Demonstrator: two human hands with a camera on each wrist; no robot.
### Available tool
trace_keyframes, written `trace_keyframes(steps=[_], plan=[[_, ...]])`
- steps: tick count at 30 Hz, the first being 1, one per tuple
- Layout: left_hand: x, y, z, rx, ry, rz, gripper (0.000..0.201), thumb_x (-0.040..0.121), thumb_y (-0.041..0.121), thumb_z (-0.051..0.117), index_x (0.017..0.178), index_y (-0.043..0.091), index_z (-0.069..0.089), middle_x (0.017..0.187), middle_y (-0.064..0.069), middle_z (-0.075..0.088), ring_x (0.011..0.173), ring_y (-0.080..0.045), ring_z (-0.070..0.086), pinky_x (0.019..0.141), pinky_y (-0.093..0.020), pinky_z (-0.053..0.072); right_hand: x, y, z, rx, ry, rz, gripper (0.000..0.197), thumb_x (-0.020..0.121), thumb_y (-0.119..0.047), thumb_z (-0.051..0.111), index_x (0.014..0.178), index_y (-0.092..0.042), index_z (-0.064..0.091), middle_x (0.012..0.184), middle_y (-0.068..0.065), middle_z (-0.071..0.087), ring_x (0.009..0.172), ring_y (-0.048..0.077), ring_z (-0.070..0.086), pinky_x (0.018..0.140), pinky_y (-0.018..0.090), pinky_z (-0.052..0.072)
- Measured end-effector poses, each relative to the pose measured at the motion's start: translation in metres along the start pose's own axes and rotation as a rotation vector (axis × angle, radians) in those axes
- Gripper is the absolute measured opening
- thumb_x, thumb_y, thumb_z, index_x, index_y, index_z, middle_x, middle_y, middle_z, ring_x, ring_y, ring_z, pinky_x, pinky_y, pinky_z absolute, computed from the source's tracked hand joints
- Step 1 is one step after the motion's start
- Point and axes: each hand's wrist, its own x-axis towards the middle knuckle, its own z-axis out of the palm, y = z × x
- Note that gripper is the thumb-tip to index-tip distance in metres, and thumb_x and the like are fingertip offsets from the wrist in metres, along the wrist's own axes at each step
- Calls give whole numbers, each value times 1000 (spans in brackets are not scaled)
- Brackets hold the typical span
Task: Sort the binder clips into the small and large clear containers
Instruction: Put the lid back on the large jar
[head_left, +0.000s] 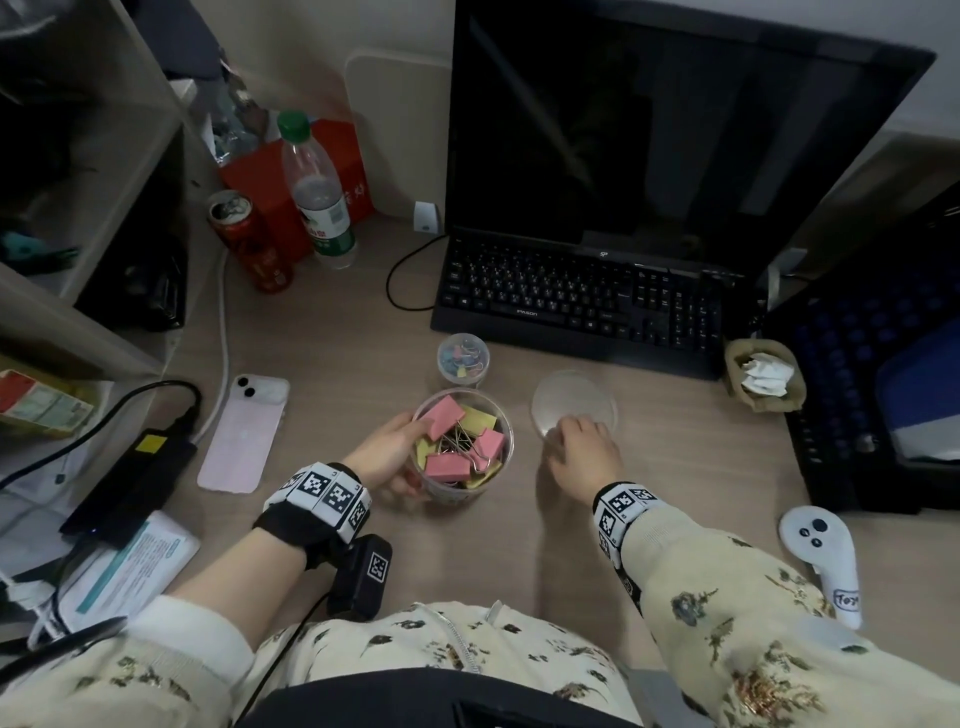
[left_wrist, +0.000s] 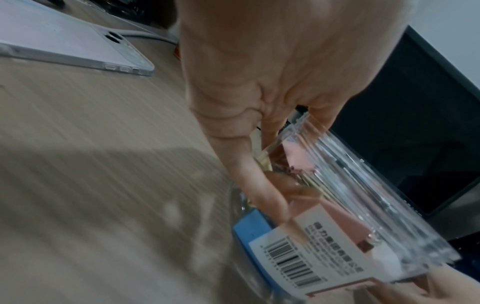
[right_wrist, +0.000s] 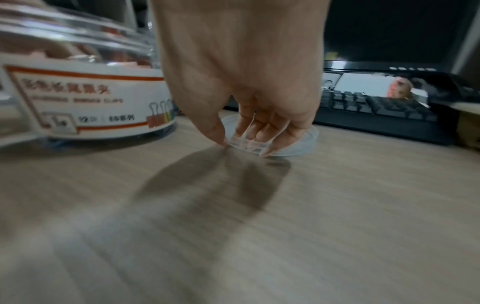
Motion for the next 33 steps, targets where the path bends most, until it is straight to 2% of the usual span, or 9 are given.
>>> trace_keyframes(steps=[5,10,14,16,19,21,28,30,33], plan=[[0,-2,0,13,-2,-1,27,99,44,39,118,26,44,97,-12,68,60,-25,68,55,-34,57,-7,-6,2,-107,-117,-21,46,84,-26,61,124,-10,46,128,9,48,119,29,42,92,38,44],[-4,-3,-2,65,-24,-3,29,100,41,39,122,23,40,92,-13,68,51,-18,66,47,-26,55,-17,-8,5,-241,-184,-36,48,83,-33,61,127,-17,51,126,5,51,119,29,46,89,37,44],[-10,-6,-3,35,8,-18,27,99,39,43,117,20,43,79,-11,67,48,-16,65,40,-24,50,-27,-10,6,-268,-208,-64,36,82,-29,57,117,-22,62,123,5,53,116,29,49,88,34,42],[-13,-7,-3,30,7,-23,29,98,41,43,118,20,42,80,-10,66,52,-18,66,41,-25,51,-31,-11,7,-256,-231,-89,33,81,-27,56,113,-22,65,121,5,54,115,29,50,87,34,41],[-16,-8,-6,7,0,-26,36,98,43,42,126,20,39,89,-11,64,69,-29,68,54,-36,58,-38,-13,6,-227,-223,-92,36,78,-26,56,113,-20,64,120,6,56,112,29,53,89,34,42],[-19,-8,-8,-11,11,-11,42,99,40,42,134,18,38,102,-8,55,76,-32,68,55,-36,58,-41,-15,6,-194,-204,-89,37,76,-23,57,112,-16,62,118,7,59,110,29,55,89,34,44],[-24,-13,-12,-26,51,28,48,98,40,43,140,17,36,138,-14,45,77,-29,69,63,-41,58,-47,-19,4,-104,-88,-105,33,74,-22,60,104,-14,51,114,10,61,105,32,56,83,33,43],[-25,-14,-12,-38,59,30,47,98,39,43,139,17,37,140,-15,44,77,-29,68,63,-41,57,-49,-19,3,-87,-32,-96,33,78,-24,59,107,-14,49,114,10,62,104,33,57,82,34,43],[-25,-15,-13,-43,60,34,46,99,39,42,139,17,36,142,-15,42,74,-28,67,53,-35,57,-51,-19,-4,-13,134,-48,27,87,-26,54,110,-14,48,110,8,62,102,33,58,78,34,42]])
